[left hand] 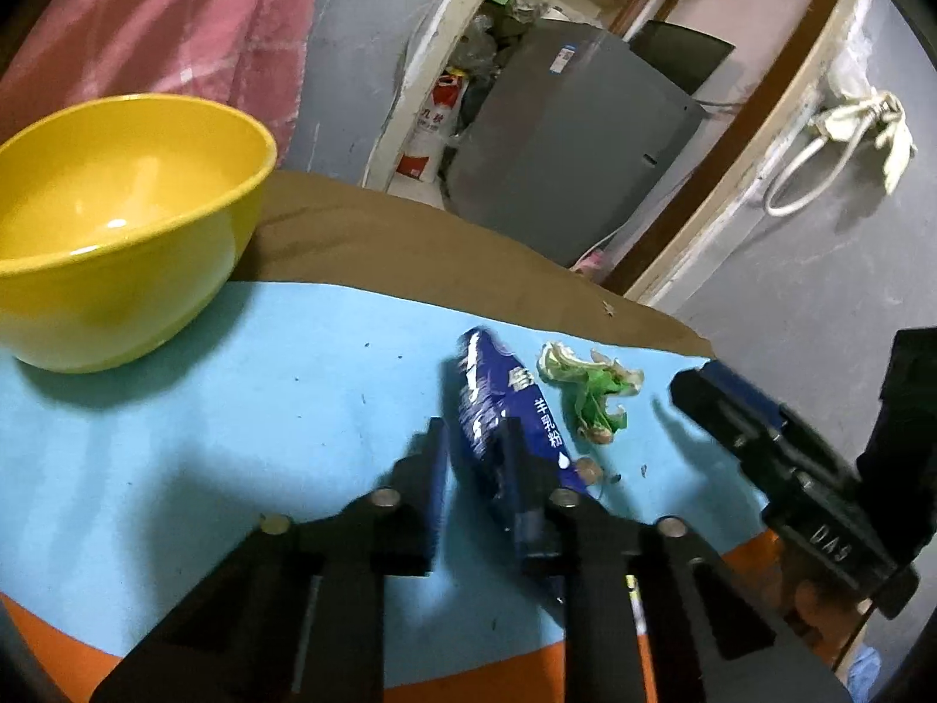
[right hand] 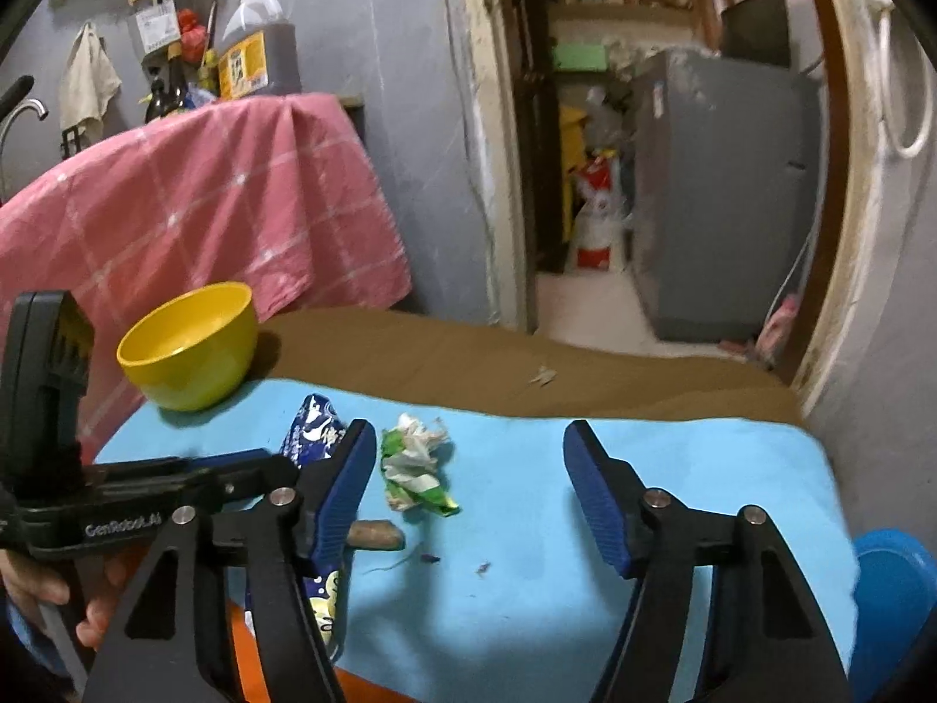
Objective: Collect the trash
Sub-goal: 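Grasp the blue snack bag with the left gripper while the right grasps green-white wrapper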
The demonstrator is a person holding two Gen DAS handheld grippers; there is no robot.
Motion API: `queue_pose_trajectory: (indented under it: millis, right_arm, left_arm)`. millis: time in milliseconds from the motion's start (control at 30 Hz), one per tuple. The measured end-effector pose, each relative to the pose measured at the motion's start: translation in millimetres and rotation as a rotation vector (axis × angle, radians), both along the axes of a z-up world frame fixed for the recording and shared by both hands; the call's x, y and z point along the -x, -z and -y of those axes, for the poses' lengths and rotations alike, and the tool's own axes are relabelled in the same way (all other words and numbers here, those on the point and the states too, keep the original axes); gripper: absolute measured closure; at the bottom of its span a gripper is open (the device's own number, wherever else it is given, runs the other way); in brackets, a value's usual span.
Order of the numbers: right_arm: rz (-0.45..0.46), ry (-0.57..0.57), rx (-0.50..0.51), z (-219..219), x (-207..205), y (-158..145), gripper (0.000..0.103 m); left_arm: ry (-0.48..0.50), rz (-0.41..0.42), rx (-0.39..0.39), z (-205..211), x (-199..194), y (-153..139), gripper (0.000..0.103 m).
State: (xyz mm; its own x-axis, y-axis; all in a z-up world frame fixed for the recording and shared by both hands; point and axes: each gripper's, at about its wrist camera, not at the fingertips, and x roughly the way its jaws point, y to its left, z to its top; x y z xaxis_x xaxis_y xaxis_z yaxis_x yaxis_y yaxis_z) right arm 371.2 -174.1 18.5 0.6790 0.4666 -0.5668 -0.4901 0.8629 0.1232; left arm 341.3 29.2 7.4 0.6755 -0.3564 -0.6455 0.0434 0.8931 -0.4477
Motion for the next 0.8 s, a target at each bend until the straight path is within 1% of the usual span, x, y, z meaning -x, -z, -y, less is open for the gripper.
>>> queue_pose_trajectory:
  millis: [100, 200, 267, 367, 400, 467, 500, 567, 600, 633, 667, 800]
  right_arm:
    - [-0.054, -0.029, 0.007, -5.8, -7.5, 6.4, 0.039]
    - [-0.094, -0.034, -0.002, -6.5, -14.0, 11.9, 0.040]
    - [-0.127, -0.048, -0.013, -7.6, -18.3, 16.0, 0.049]
    - [-0.148, -0.072, -0.011, -12.7, -21.9, 18.4, 0.057]
    - [-0.150, -0.078, -0.008, -14.2, -21.9, 18.7, 0.058]
    - [-0.156, -0.091, -0.005, -16.4, -21.9, 20.0, 0.068]
    - [-0.160, -0.096, -0.004, -17.6, -21.7, 20.5, 0.071]
    - [-0.163, -0.098, -0.004, -18.5, -22.4, 20.8, 0.078]
    - [-0.164, -0.099, -0.005, -18.2, -22.1, 20.7, 0.080]
    - [-0.163, -0.098, -0.006, -18.1, -22.3, 20.6, 0.084]
    - [-0.163, -0.096, -0.009, -17.0, -21.9, 20.5, 0.086]
    - [-0.163, -0.086, -0.014, -16.4, -23.3, 20.5, 0.086]
  left_arm:
    - [-0.002, -0.008, 0.043, -7.2, -1.4, -1.1, 0.096]
    - [0.004, -0.001, 0.058, -10.9, 0.6, -4.5, 0.097]
    - [0.012, 0.002, 0.054, -10.6, 1.8, -6.0, 0.097]
    - [0.029, -0.008, 0.044, -9.7, -0.5, -5.5, 0.097]
    - [0.030, -0.014, 0.044, -10.0, -0.5, -5.0, 0.097]
    - [0.033, -0.024, 0.055, -10.2, -0.9, -3.4, 0.096]
    - [0.036, -0.037, 0.060, -10.5, -1.7, -2.2, 0.095]
    - [0.043, -0.065, 0.073, -10.6, -4.9, 1.3, 0.089]
    - [0.050, -0.079, 0.085, -11.7, -6.3, 2.7, 0.083]
    - [0.055, -0.080, 0.094, -12.8, -6.7, 2.9, 0.081]
    - [0.060, -0.077, 0.096, -13.5, -5.7, 2.3, 0.080]
    - [0.078, -0.076, 0.063, -9.3, -6.1, 0.6, 0.076]
